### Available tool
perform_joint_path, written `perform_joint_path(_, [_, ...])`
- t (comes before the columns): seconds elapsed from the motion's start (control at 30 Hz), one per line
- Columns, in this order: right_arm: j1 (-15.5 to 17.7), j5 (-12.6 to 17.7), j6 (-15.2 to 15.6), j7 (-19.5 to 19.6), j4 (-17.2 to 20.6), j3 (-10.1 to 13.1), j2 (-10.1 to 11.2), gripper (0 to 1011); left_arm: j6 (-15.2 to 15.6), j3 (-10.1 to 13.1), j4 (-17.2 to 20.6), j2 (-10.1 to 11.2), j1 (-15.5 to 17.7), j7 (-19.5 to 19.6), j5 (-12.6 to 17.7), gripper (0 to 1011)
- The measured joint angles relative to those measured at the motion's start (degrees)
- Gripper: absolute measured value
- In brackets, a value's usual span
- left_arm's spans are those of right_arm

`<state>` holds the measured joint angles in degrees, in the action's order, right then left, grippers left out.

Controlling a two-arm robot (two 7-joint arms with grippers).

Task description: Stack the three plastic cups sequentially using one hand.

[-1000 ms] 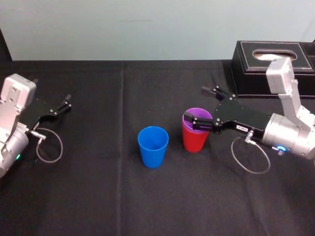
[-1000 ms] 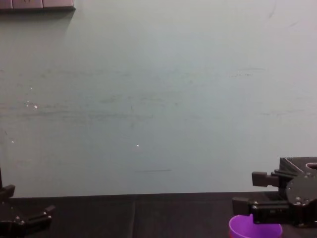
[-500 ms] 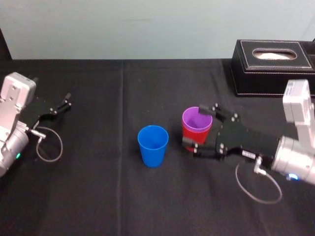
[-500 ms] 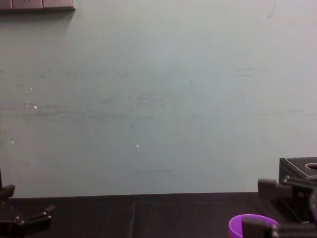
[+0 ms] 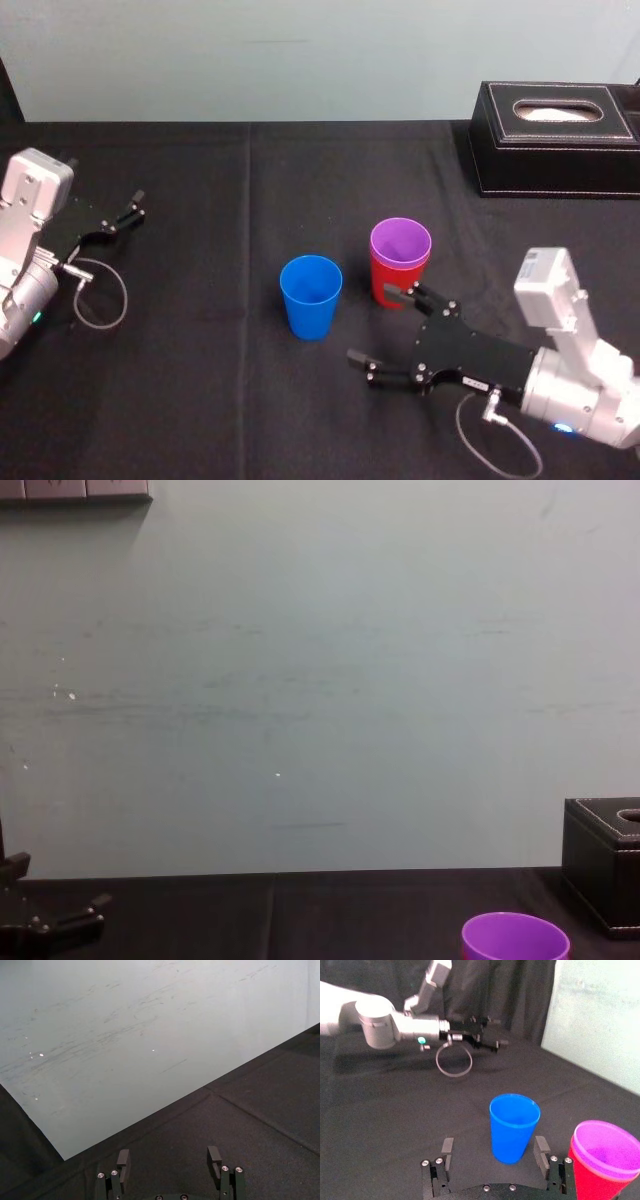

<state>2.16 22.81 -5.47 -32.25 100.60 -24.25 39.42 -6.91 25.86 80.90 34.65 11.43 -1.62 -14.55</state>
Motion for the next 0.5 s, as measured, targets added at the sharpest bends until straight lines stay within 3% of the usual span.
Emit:
perform_joint_path(0.23, [-1.6, -3.2, 1.8, 0.6, -3.5, -2.2, -3.3, 1003, 0.0, 0.0, 0.0, 0.0, 0.0, 0.0, 0.0, 1005])
perform_joint_path(0.5, [-3.4, -4.9, 3.4, 1.6, -6.4, -3.2, -6.6, 1003, 0.0, 0.0, 0.0, 0.0, 0.0, 0.0, 0.0, 1005])
